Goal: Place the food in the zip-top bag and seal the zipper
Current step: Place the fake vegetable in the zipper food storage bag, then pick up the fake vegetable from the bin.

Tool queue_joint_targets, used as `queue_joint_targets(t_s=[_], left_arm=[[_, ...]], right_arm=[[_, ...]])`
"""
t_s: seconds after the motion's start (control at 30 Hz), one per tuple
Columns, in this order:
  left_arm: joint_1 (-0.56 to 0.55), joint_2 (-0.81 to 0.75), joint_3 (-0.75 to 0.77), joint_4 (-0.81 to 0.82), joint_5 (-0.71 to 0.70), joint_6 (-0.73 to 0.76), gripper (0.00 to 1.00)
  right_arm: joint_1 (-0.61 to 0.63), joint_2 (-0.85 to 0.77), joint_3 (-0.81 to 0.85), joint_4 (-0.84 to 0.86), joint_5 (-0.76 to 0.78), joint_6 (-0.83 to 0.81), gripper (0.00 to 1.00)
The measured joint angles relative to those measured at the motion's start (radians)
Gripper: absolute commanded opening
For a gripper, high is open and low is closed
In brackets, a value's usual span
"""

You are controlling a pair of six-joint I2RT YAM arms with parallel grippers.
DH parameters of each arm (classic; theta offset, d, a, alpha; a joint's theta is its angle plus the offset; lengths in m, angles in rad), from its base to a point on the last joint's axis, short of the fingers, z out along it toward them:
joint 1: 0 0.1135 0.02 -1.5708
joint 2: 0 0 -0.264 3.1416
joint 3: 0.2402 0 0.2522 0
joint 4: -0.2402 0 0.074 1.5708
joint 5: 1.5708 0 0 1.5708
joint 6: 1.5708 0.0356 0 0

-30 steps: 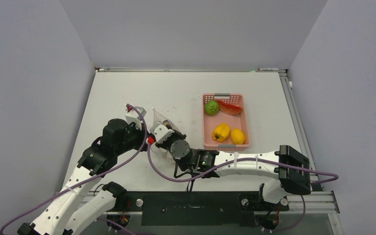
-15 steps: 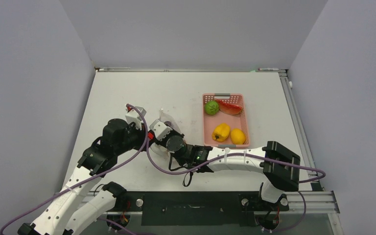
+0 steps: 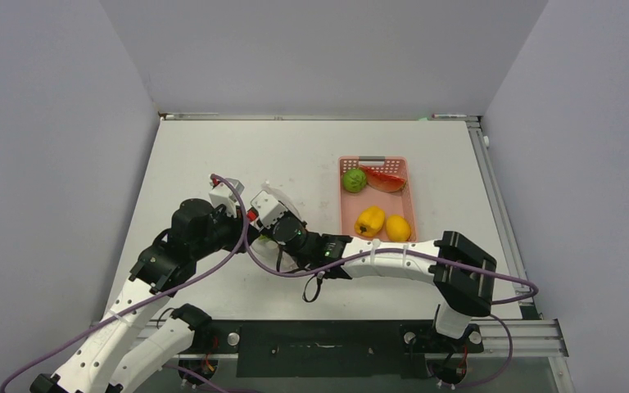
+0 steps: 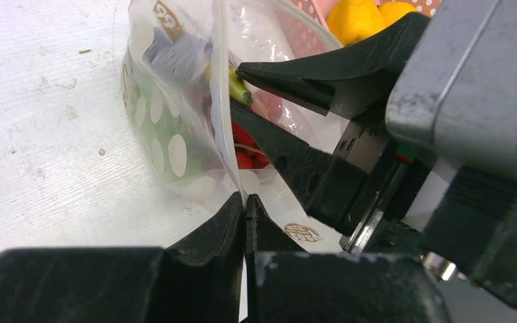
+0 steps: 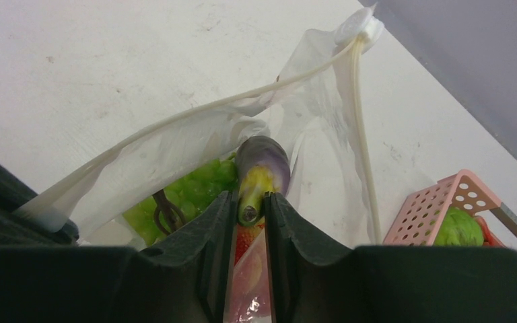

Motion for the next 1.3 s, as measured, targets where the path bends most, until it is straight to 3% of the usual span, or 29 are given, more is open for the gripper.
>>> queue_joint_targets(t_s=[0.3, 0.77, 1.3], left_arm=[[0.002, 0.000, 0.000, 0.000, 0.001, 0.000, 0.00], [0.002, 0.000, 0.000, 0.000, 0.001, 0.000, 0.00], [0.002, -0.003, 0.000, 0.000, 0.005, 0.000, 0.00]], right_arm=[[0.000, -0.106, 0.011, -0.097, -0.037, 0.049, 0.58], [-0.014, -0.329, 0.074, -0.218, -0.047, 0.137, 0.66], [-0.167, -0.482, 0.069, -0.594, 0.009, 0.288, 0.81]])
